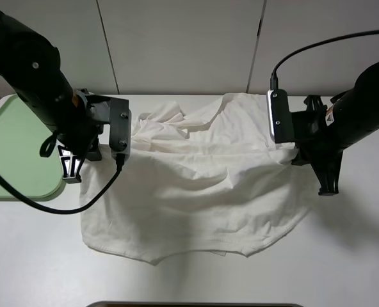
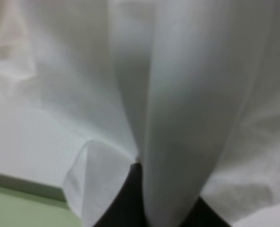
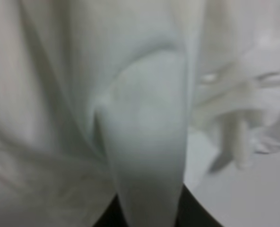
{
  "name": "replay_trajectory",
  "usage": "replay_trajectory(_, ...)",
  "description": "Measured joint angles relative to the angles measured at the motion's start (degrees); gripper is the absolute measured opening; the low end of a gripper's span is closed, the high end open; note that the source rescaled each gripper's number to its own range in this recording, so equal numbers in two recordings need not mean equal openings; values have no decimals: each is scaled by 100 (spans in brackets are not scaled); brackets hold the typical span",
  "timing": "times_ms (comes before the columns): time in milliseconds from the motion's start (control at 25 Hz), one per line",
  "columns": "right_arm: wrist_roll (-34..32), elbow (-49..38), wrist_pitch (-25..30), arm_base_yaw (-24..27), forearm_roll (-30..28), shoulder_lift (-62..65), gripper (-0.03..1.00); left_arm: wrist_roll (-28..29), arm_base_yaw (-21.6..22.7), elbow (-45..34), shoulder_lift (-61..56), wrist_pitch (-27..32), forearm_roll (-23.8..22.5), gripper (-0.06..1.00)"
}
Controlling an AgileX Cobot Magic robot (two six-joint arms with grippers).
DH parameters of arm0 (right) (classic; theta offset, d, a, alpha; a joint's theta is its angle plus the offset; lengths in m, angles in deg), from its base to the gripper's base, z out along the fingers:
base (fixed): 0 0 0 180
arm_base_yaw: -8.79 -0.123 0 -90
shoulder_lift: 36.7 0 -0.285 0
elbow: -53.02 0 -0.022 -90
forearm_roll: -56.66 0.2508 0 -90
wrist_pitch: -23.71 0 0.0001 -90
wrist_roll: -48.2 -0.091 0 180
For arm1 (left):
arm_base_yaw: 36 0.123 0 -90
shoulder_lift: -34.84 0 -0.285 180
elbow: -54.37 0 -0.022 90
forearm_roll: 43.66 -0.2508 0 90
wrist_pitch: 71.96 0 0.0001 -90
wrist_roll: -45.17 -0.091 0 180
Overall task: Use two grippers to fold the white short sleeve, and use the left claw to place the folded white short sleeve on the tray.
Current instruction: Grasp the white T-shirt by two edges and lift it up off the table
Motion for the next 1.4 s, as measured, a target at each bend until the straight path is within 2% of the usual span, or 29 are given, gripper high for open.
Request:
replay_trajectory(120,-8,0,-67,-251,344,407,0,0,0,0,-493,140,277,1)
replay_trajectory(240,-8,0,14,-481,353,817,0,5,0,-4,-896,318,347,1)
replay_trajectory(400,-39,0,191,-548,348,1147,0,5,0,-4,-1722,755,352,1)
replay_trajectory(600,-379,0,425,-558,241,1669,0,5,0,-4,-2404,998,352,1)
replay_trajectory(760,-912,336,1091,-558,-30,2166,0,0,0,-4,-3122,1072,250,1)
replay_trajectory(920,-1290,1114,1873,-558,-261,2301,0,0,0,136,-3454,1125,80,1)
replay_trajectory(1120,-1412,1881,2590,-558,-304,2307,0,0,0,817,-3535,1323,13,1)
replay_trajectory(1400,-1441,2816,3122,-558,-329,2307,0,0,0,1894,-3535,1416,-12,1)
